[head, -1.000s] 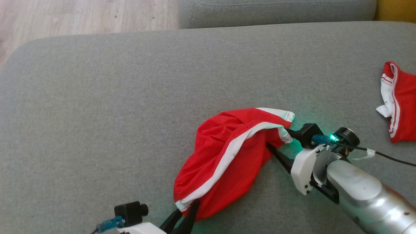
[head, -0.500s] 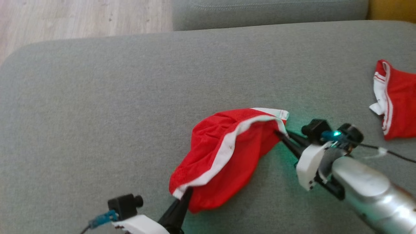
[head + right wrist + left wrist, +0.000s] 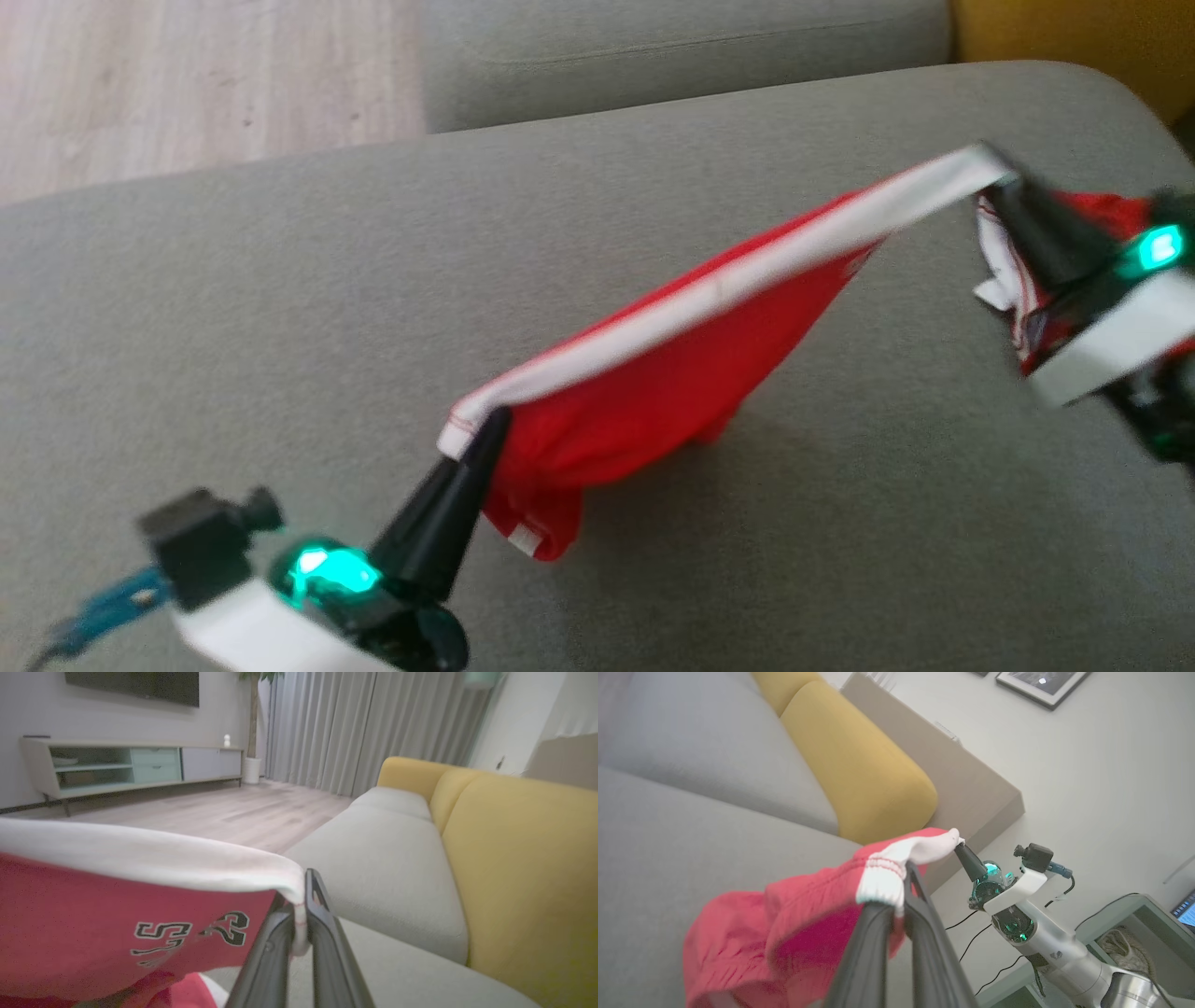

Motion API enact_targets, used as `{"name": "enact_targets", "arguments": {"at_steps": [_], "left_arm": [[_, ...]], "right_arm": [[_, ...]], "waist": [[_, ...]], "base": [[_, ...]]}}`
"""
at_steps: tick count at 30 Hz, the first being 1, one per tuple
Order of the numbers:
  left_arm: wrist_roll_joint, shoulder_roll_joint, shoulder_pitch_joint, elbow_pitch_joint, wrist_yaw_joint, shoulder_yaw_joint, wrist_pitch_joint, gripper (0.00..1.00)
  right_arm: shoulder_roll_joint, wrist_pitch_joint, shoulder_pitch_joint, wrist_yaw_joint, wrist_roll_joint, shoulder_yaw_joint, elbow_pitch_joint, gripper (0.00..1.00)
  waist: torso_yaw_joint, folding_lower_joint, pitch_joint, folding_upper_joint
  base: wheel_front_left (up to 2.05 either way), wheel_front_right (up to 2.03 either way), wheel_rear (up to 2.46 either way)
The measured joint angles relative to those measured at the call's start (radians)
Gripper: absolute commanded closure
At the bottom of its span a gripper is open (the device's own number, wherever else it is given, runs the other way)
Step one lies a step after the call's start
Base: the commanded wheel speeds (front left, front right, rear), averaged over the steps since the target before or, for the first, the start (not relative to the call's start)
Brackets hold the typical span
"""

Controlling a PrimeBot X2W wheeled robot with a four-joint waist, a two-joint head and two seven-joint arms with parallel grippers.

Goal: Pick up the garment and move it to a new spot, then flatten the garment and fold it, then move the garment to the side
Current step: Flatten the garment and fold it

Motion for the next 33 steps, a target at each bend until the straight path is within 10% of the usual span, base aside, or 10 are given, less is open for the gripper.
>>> {"name": "enact_targets", "arguments": {"at_steps": [9, 17, 25, 33], "left_arm": [[-0.047, 0.038, -0.223, -0.313, 0.092, 0.046, 0.158, 1.00], [-0.091, 0.043, -0.630, -0.225, 0.170, 0.046, 0.352, 1.00], [0.010, 0.033, -1.075, 0.248, 0.142, 0.054, 0.357, 1.00], [0.239, -0.020, -1.445, 0.752, 0.041, 0.092, -0.031, 1.00]], "right_arm": [[-0.102, 0.171, 0.225, 0.000, 0.029, -0.539, -0.536, 1.00], [-0.079, 0.344, 0.240, 0.000, 0.025, -0.770, -0.718, 1.00], [0.044, 0.349, -0.142, 0.000, -0.017, -0.598, -0.435, 1.00], [0.308, 0.175, -0.619, 0.000, -0.257, -0.559, 0.023, 1.00]], "waist": [[-0.061, -0.0001, 0.011, 0.0000], [-0.065, 0.0000, 0.094, 0.0000], [-0.045, 0.0004, 0.267, 0.0000], [-0.039, 0.0006, 0.432, -0.0001]], "base": [[0.00, 0.00, 0.00], [0.00, 0.00, 0.00], [0.00, 0.00, 0.00], [0.00, 0.00, 0.00]]}}
